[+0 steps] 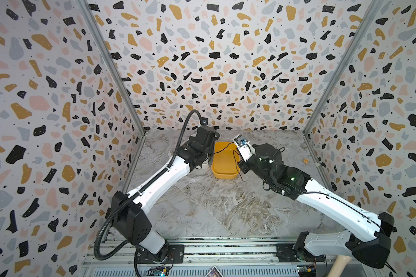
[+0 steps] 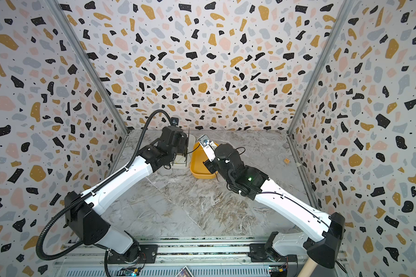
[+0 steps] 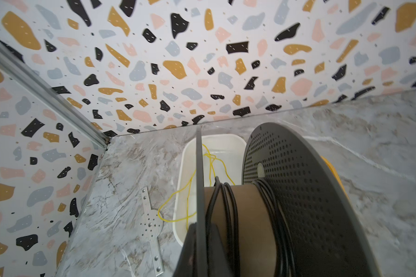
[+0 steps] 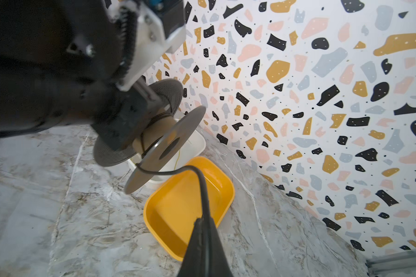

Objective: Wrap the cables

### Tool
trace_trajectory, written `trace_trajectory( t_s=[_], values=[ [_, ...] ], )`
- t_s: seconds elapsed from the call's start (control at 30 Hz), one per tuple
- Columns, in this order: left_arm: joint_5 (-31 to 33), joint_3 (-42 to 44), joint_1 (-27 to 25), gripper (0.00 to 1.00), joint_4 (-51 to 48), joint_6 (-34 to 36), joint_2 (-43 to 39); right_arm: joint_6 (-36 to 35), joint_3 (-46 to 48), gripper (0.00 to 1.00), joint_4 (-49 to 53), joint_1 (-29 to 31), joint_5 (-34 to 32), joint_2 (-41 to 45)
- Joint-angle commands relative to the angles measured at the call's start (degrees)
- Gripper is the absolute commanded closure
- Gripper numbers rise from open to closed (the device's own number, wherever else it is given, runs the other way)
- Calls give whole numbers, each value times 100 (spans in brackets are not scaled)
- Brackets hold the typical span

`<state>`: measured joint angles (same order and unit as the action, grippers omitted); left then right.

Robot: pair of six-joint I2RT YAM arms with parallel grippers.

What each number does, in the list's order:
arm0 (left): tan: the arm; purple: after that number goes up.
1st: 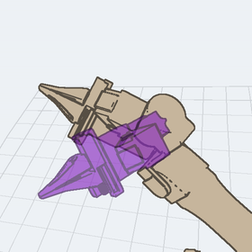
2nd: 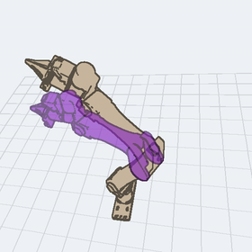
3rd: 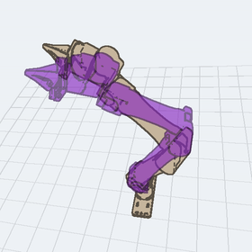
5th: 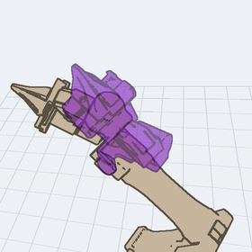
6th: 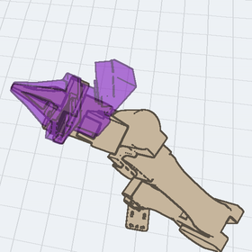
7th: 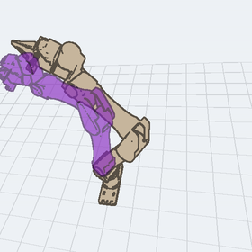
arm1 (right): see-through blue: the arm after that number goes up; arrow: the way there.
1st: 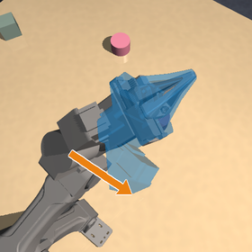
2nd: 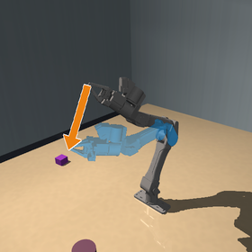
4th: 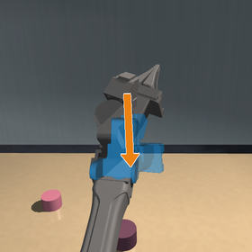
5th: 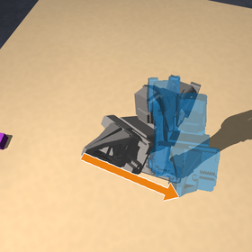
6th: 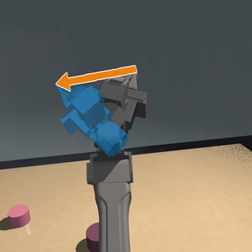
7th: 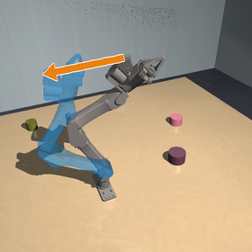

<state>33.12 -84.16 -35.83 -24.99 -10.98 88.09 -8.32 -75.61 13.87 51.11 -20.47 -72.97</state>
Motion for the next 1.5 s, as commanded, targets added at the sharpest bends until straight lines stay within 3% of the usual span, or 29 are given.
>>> trace_trajectory(
  t_s=[0.0,0.2,0.53,0.77,1.47],
  values=[
    [-269,-48,-52,100,281,260,-452,-13,-495,100,107,-314,195,-193],
    [-698,287,-252,100,-69,697,-863,-4,-951,100,258,-729,312,-711],
    [-1588,65,-442,100,-846,1117,-1289,342,-1523,100,836,-1923,1484,-1500],
    [-2721,-369,-441,100,-971,837,-1423,744,-261,100,402,-2510,2509,-1145],
    [-3284,-682,-357,100,-390,502,-1149,1592,2479,100,-1708,-2611,3755,18]
  ],
)
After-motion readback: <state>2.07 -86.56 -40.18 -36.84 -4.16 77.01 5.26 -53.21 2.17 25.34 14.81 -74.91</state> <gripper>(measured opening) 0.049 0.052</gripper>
